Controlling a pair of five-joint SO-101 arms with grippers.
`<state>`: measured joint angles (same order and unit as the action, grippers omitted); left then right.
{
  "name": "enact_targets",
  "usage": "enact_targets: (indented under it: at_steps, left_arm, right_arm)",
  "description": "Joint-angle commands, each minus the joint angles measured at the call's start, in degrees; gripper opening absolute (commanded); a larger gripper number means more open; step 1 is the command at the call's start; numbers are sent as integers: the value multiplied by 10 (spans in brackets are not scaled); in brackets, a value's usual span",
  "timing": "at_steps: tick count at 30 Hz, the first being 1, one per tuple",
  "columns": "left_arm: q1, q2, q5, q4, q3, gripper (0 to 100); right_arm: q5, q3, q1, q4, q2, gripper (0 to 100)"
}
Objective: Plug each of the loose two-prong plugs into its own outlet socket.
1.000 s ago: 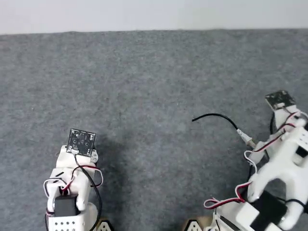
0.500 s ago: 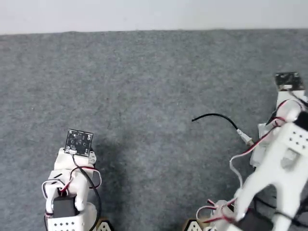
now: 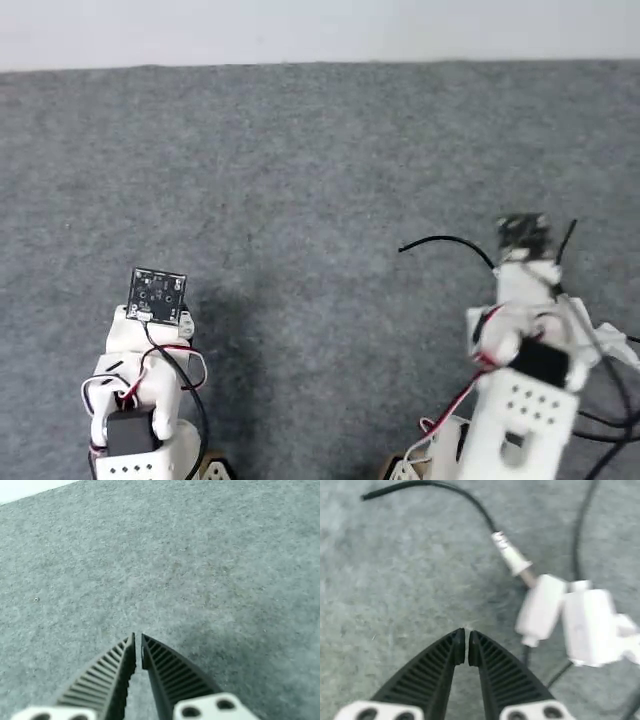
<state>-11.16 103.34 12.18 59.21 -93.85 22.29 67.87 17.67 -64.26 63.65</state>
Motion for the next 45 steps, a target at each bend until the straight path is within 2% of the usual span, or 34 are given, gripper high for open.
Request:
enact_targets:
  at_steps: [1, 9, 15, 19, 24, 27, 45]
  left_arm:
    - [-5, 12, 2, 23, 33, 13]
    - [-47, 11, 2, 30, 14, 13]
    - [-45, 11, 1, 16, -25, 14]
    - [-48, 11, 2, 52, -25, 14]
    - [-48, 11, 3, 107, -25, 14]
    - [-48, 11, 4, 136, -25, 14]
    - [-48, 11, 4, 135, -25, 14]
  right_arm:
    - [-5, 74, -53, 40, 77, 13]
    - [-7, 213, -193, 73, 175, 9]
    - [-7, 246, -195, 24, 262, 9]
    - [-8, 292, -197, 7, 337, 9]
    - [-7, 286, -197, -114, 406, 9]
    - [-8, 286, -193, -109, 400, 9]
    - [-4, 286, -196, -108, 399, 9]
